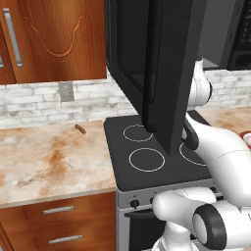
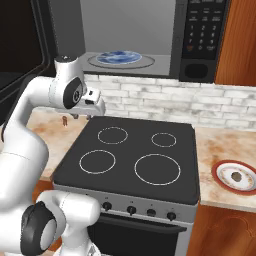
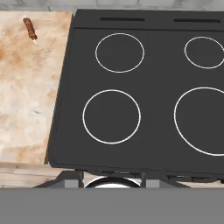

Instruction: Pick the garlic from the counter and place it in the microwave.

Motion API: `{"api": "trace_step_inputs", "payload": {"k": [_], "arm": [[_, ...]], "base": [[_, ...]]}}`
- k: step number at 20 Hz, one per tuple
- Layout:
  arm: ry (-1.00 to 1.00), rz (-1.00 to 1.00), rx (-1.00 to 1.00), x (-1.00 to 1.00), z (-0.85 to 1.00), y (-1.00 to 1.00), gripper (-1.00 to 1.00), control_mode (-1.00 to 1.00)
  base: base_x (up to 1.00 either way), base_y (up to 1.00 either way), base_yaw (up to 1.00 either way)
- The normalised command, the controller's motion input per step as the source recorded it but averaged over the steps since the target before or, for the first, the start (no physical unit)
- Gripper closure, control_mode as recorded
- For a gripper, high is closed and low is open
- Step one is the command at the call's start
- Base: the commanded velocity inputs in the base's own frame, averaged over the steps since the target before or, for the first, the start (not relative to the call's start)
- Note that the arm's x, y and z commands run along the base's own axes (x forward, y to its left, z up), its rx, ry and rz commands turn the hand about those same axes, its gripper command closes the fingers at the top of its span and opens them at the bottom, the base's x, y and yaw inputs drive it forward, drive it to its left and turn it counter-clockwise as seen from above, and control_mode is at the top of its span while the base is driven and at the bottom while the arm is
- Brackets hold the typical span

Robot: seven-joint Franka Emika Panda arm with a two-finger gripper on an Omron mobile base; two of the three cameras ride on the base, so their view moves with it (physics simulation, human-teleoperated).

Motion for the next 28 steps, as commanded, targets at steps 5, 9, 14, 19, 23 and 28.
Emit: {"api": "trace_step_inputs", "payload": {"k": [5,9,14,19,23,28], "arm": [[-0.01,0.0,0.04,-0.3,-0.12,-0.34,-1.0,-1.0],[-0.03,-0.09,0.13,-0.23,-0.06,-1.0,-1.0,-1.0],[-0.08,-0.24,0.06,-0.07,0.0,-1.0,-1.0,-1.0],[0.0,-0.41,0.0,0.0,0.0,-1.0,-1.0,-1.0],[0.05,-0.51,0.01,0.0,-0.01,-1.0,-1.0,-1.0],[0.1,-0.51,0.0,0.0,-0.15,-1.0,-1.0,-1.0]], "base": [[0.0,0.0,0.0],[0.0,0.0,0.0],[0.0,0.0,0.0],[0.0,0.0,0.0],[0.0,0.0,0.0],[0.0,0.0,0.0]]}}
